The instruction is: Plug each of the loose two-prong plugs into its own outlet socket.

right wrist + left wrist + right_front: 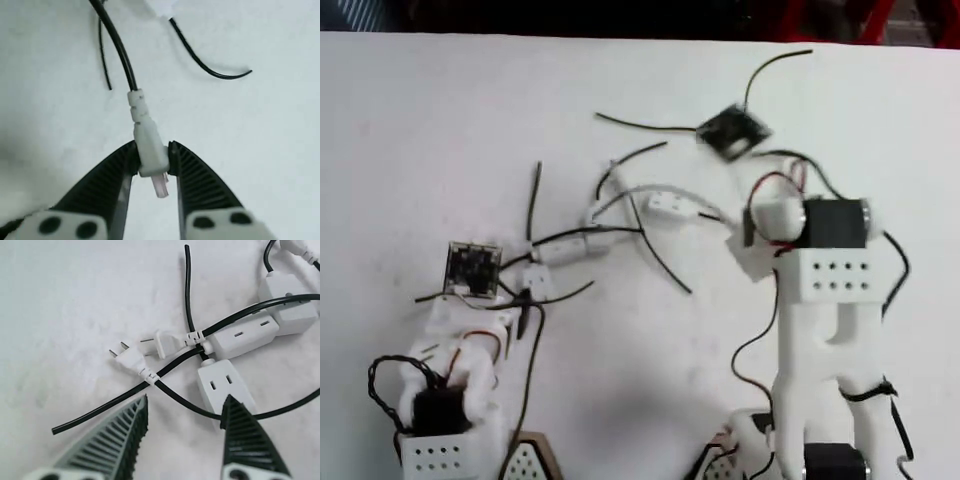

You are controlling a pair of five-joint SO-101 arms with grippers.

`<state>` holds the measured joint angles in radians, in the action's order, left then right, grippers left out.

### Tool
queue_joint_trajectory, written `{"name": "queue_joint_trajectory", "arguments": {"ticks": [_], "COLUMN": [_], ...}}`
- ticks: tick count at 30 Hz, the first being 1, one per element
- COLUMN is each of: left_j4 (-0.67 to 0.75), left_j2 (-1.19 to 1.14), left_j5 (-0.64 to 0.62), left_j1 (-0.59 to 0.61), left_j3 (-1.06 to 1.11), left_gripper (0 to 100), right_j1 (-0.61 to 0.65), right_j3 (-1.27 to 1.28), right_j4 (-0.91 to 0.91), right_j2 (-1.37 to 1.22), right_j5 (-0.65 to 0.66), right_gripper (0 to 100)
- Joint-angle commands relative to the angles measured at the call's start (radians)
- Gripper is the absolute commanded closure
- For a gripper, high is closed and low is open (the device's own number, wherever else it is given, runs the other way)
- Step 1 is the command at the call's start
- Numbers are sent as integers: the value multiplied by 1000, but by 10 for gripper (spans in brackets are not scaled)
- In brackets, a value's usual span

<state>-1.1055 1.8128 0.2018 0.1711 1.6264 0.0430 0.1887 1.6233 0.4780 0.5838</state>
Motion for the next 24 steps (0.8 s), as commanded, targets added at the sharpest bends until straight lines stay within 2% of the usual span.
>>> {"name": "queue_joint_trajectory", "arguments": {"ticks": [1, 5, 11, 13, 18, 24], "left_j4": [23, 23, 23, 23, 23, 23], "left_j2": [4, 4, 4, 4, 4, 4], "left_j5": [8, 8, 8, 8, 8, 8], "left_j1": [2, 2, 2, 2, 2, 2], "left_j3": [-5, -5, -5, -5, -5, -5], "left_gripper": [758, 758, 758, 758, 758, 758], "right_j1": [-42, -36, 2, 21, 77, 128], "right_j3": [34, 184, 347, 347, 345, 322], "right_j4": [-96, -274, -545, -562, -561, -527], "right_j2": [5, -90, -298, -374, -503, -541], "right_j5": [-97, -166, -167, -166, -166, -166], "right_gripper": [981, 980, 977, 972, 871, 868]}}
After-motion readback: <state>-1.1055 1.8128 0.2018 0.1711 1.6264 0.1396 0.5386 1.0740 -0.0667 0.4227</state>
